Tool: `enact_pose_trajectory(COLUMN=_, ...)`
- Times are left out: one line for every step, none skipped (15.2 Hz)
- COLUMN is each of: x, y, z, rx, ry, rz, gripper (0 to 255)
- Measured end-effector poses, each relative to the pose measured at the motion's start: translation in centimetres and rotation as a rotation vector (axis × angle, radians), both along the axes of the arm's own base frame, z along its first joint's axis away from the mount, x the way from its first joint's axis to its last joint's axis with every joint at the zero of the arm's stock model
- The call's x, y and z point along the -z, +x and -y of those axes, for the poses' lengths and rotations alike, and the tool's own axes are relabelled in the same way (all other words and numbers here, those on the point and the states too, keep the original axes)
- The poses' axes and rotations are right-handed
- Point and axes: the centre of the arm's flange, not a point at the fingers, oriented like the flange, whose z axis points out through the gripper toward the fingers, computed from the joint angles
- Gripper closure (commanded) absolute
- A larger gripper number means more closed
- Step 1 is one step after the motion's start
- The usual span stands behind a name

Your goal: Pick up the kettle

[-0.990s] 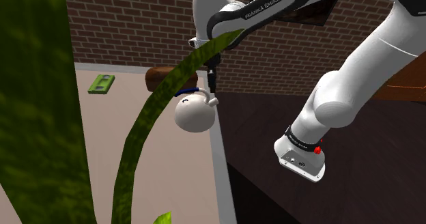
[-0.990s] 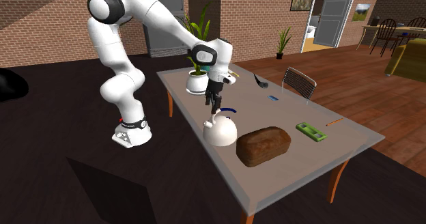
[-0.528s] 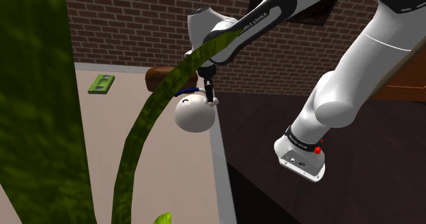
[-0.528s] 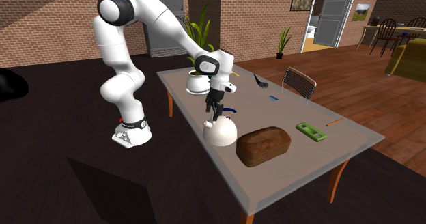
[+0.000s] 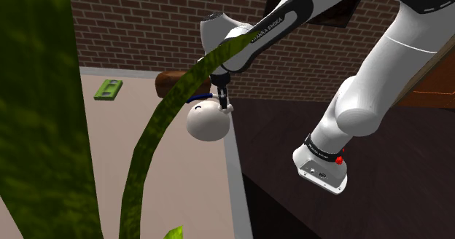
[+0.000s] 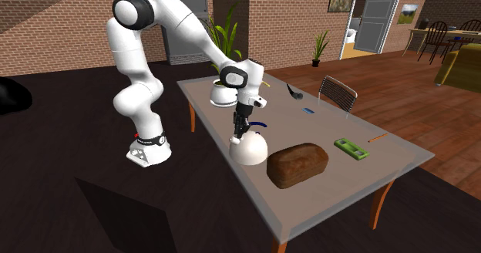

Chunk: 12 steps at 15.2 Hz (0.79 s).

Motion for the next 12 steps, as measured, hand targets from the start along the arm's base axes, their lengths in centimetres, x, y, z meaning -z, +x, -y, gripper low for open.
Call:
enact_pose_trajectory(x=0.0, y=0.0, z=0.0, rx=0.000, ry=0.000, rz=0.000, gripper=255)
enact_pose_trajectory(x=0.0, y=0.0, z=0.0, rx=0.000, ry=0.000, rz=0.000, gripper=255)
enact_pose_trajectory(x=0.0, y=0.0, z=0.0, rx=0.000, ry=0.000, rz=0.000, gripper=255)
enact_pose_trajectory(x=0.0, y=0.0, z=0.0, rx=0.000, ry=0.000, rz=0.000, gripper=255)
enact_pose_trajectory(x=0.0, y=0.0, z=0.0, rx=0.000, ry=0.000, rz=0.000, gripper=255)
enact_pose_trajectory(x=-0.2, y=0.0, z=0.0, rx=0.000, ry=0.000, rz=0.000, gripper=255)
enact_pose_trajectory(x=-0.6, y=0.0, z=0.0, rx=0.000, ry=0.000, rz=0.000, gripper=255)
enact_pose_trajectory(x=-1.1, y=0.1, z=0.1, rx=0.000, ry=0.000, rz=0.000, gripper=255)
enact_pose_trajectory(x=-1.6, y=0.1, z=0.0, rx=0.000, ry=0.000, rz=0.000, gripper=255)
enact_pose_trajectory(x=-2.1, y=0.1, z=0.0, rx=0.000, ry=0.000, rz=0.000, gripper=255)
enact_pose_trajectory(x=-2.5, y=0.2, z=0.1, rx=0.000, ry=0.000, rz=0.000, gripper=255)
enact_pose_trajectory(x=-3.0, y=0.1, z=0.1, rx=0.000, ry=0.000, rz=0.000, gripper=255)
